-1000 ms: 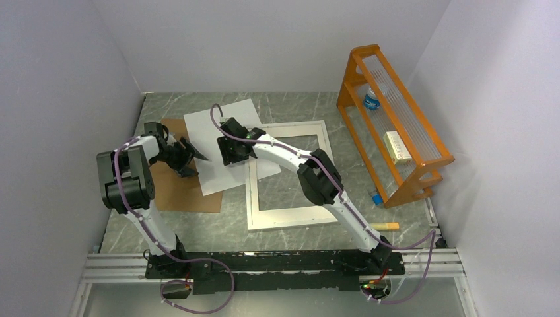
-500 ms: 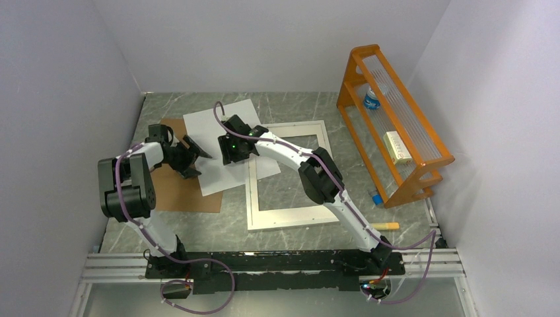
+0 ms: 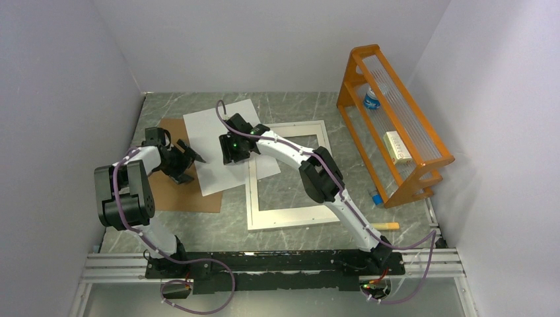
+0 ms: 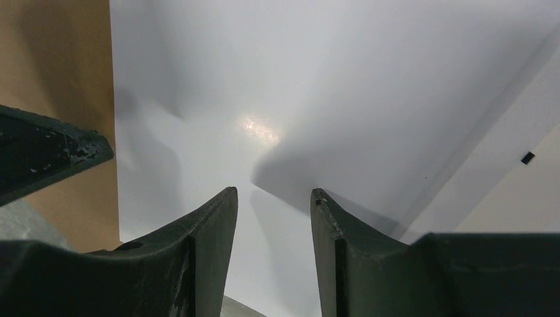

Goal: Put the photo into the frame
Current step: Pick up the photo at the center of the board.

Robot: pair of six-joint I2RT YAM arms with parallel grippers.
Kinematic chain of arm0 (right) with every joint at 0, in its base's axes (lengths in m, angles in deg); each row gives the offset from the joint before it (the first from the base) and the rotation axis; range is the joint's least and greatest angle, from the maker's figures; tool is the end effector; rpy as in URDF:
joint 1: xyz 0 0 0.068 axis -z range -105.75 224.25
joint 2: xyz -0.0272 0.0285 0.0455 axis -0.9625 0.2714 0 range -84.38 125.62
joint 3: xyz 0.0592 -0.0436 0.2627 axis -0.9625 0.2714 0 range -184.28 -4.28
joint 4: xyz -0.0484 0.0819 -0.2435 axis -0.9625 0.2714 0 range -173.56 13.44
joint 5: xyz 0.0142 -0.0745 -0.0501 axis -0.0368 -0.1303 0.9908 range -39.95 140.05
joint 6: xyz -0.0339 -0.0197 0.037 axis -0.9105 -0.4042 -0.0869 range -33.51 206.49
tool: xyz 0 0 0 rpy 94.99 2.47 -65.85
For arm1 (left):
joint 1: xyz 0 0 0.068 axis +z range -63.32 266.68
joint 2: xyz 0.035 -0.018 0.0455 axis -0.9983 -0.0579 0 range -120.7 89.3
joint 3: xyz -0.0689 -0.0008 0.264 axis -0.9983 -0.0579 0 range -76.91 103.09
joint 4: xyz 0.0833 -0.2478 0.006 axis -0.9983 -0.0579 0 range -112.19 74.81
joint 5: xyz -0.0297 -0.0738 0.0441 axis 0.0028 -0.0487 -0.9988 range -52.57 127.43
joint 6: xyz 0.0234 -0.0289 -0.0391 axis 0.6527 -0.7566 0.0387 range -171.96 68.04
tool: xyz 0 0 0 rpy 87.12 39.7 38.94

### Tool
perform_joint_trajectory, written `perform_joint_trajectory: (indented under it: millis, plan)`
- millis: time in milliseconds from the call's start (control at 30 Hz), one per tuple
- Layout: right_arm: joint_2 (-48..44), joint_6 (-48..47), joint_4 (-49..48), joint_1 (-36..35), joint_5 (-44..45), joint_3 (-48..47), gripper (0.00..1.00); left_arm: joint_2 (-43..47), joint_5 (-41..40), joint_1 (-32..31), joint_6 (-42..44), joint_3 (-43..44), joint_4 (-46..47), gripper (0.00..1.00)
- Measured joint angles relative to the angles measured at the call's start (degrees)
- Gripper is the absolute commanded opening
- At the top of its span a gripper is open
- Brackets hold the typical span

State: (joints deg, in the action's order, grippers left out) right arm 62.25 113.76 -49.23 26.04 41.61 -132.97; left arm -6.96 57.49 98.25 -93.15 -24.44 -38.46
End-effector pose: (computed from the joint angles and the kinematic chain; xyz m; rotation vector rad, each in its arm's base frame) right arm 0.3685 0.4202 0.1539 -0.5414 2.5649 0.7010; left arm 0.3053 0.0500 0.1507 -1.1455 2.5342 -0.6194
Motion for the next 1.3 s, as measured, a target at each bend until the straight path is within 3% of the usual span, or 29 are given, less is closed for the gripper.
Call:
perform_joint_trajectory:
  millis: [367, 700, 1100, 1300]
  plan:
    - [2.16, 0.20, 0.48, 0.28, -2.80, -2.99, 0.49, 0.59, 2.64, -0.50, 0.52, -2.58, 4.33, 0.81]
    - [1.97, 0.20, -0.37, 0.68, -4.35, -2.25, 0.49, -2.16, 14.80, -1.20, 0.15, -3.30, 11.96, 0.85]
    - [1.25, 0.33, -2.16, 1.16, -6.01, -0.42, 0.50, -0.90, 27.34, -2.51, -5.95, -13.68, 31.28, 0.89]
    - [0.63, 0.85, -3.54, 1.36, -6.82, 1.09, 0.50, 3.69, 26.21, -1.95, -7.85, -17.73, 31.61, 0.88]
